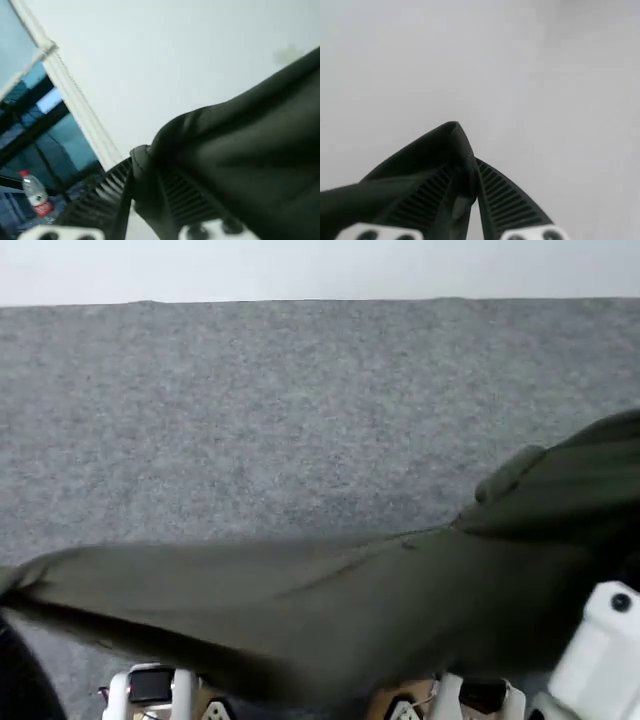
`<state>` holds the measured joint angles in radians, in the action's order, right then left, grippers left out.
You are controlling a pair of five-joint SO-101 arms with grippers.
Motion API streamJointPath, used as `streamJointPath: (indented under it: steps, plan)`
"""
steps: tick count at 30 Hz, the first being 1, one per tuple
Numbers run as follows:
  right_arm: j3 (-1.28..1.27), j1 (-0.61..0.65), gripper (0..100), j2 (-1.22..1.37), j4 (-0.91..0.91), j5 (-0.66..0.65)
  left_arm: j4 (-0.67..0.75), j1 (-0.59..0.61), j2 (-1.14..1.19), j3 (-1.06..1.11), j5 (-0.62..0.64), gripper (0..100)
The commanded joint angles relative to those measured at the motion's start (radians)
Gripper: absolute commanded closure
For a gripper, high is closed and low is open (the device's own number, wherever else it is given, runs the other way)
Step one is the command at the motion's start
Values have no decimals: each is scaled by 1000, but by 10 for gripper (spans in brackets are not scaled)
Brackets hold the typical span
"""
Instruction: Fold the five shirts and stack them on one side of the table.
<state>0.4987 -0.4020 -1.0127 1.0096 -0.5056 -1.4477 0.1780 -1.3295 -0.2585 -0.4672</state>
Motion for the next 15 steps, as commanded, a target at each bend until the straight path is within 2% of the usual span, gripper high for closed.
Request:
streamJointPath:
  steps: [1, 6, 15]
  plan:
    - [5, -10, 988, 7, -45, -18, 132, 46, 6, 25, 17, 997]
    - [25, -8, 988, 51, -47, -18, 264, 52, 6, 94, 35, 997]
    - [118, -8, 988, 248, -45, -29, 370, 52, 6, 268, 35, 997]
